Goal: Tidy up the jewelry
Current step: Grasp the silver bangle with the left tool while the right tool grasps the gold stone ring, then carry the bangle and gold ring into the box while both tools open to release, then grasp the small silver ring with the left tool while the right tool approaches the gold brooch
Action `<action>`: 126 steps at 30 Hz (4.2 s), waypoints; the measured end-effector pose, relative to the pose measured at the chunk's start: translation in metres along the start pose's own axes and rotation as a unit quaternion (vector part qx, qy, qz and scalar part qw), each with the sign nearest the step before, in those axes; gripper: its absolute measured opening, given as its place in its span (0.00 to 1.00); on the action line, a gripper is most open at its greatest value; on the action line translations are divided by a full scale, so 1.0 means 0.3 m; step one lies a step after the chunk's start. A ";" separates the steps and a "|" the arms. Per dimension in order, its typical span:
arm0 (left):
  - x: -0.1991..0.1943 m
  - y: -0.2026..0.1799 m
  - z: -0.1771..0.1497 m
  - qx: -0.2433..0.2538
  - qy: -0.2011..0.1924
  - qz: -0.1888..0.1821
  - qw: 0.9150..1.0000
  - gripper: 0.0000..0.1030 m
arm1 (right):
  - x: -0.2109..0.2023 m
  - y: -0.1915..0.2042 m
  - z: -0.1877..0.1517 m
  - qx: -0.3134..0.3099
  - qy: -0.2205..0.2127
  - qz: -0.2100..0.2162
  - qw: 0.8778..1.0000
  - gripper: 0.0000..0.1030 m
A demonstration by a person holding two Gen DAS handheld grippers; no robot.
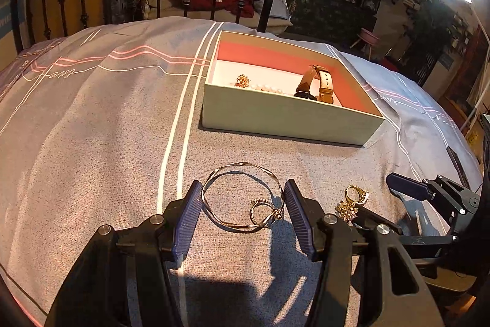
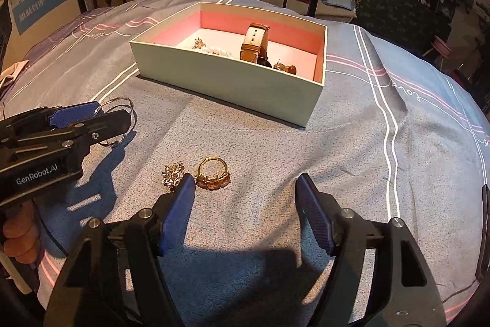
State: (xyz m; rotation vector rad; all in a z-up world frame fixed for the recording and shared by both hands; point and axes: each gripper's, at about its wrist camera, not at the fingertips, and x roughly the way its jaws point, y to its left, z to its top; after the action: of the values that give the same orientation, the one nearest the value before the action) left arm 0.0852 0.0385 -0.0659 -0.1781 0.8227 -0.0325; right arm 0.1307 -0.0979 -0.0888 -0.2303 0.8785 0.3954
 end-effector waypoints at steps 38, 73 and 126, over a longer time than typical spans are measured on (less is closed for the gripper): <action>0.001 0.009 -0.011 -0.002 -0.004 -0.003 1.000 0.52 | -0.072 -0.049 -0.058 0.039 -0.047 0.063 0.996 0.24; 0.114 -0.089 0.387 0.068 -0.018 0.020 0.997 0.52 | 0.038 -0.156 0.326 0.038 -0.083 0.018 0.996 0.24; 0.029 0.006 -0.002 0.017 0.016 0.011 1.000 0.10 | -0.048 0.034 -0.005 0.008 -0.030 0.032 0.999 0.77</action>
State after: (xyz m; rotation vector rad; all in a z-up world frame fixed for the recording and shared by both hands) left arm 0.0906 0.0394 -0.0729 -0.1359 0.8547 -0.0286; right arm 0.1171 -0.0927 -0.0789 -0.1749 0.8310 0.4531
